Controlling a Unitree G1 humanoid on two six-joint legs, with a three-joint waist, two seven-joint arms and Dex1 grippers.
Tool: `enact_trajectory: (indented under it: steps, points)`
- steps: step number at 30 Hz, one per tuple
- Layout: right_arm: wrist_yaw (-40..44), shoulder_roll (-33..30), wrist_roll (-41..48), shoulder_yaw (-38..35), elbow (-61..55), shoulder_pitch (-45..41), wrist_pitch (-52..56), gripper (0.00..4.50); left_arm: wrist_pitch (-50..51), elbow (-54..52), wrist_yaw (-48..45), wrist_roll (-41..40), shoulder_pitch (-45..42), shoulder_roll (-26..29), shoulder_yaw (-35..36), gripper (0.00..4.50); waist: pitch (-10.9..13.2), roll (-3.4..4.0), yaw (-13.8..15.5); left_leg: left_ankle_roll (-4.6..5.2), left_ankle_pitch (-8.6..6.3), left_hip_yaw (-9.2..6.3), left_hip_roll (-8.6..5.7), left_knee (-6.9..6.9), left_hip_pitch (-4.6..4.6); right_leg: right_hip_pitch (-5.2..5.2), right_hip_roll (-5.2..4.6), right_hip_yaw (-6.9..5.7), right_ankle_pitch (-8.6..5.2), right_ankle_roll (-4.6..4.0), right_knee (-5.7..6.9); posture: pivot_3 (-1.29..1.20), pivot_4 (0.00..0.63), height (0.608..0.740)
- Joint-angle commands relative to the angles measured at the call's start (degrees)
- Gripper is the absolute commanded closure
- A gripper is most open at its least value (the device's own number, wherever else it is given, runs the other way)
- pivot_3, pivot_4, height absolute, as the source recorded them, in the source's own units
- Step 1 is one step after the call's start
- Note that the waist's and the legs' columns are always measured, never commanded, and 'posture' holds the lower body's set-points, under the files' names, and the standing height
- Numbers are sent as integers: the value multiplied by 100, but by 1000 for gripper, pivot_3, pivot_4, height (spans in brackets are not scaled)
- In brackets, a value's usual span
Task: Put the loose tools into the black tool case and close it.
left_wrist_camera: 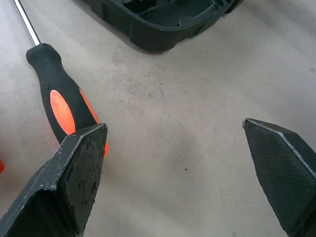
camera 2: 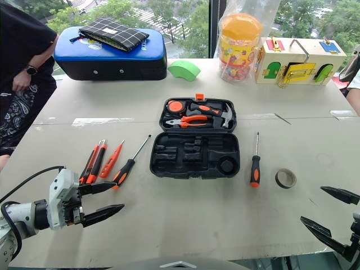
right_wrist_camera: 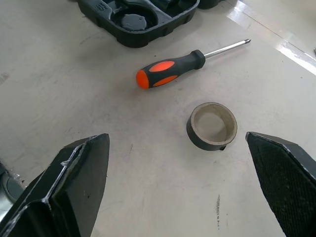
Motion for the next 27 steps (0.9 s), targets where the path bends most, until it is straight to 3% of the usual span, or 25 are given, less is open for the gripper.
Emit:
enact_trajectory:
  steps: [1,7,12,17,22,25,26,27]
  points:
    - [-88,-201,243,4,-19,-358,16,0,300,-264,269,-455,-66,-135,237,30,1,1,-2,0,0,0,0,0,0,0,0,0,0,0,0,0,150,740]
    - [-475,-595,982,669,-359,-1403,675,0,1306,-738,1297,-1788,-150,-563,1084,30,0,-26,-8,1,0,20,18,16,3,1,-14,-28,1,1,-1,0,150,740]
    - [-579,-865,1426,1048,-716,-1903,986,0,1131,-1172,2424,-804,38,-779,990,30,-2,-23,31,11,-13,24,12,16,1,1,-45,-67,14,-21,-2,0,150,740]
    - [-796,-1071,1528,1560,-871,-2512,1172,0,1583,-1710,3499,-366,-247,-1072,85,30,-7,-35,48,8,-18,28,15,28,1,6,-55,-80,15,-22,-2,0,150,740]
    - [-880,-1049,1423,1715,-902,-2581,1182,0,1565,-1670,4341,486,-436,-1415,-760,30,-13,-47,66,21,-26,34,14,46,-2,10,-64,-89,16,-20,-2,0,150,740]
    - [-905,-1009,1380,1677,-893,-2530,1150,0,1446,-1461,4596,941,-556,-1550,-1153,885,-14,-46,101,20,-26,35,17,46,-2,10,-64,-96,17,-21,-1,0,150,740]
    - [-918,-997,1386,1651,-904,-2507,1150,0,1367,-1412,4588,1014,-583,-1608,-1276,1466,-15,-45,110,19,-26,35,18,46,-1,10,-64,-99,18,-21,-1,0,150,740]
    - [-929,-984,1386,1631,-916,-2481,1146,0,1289,-1345,4569,1073,-593,-1652,-1370,1759,-21,-33,133,19,-26,35,19,46,0,11,-64,-99,18,-21,-1,0,150,740]
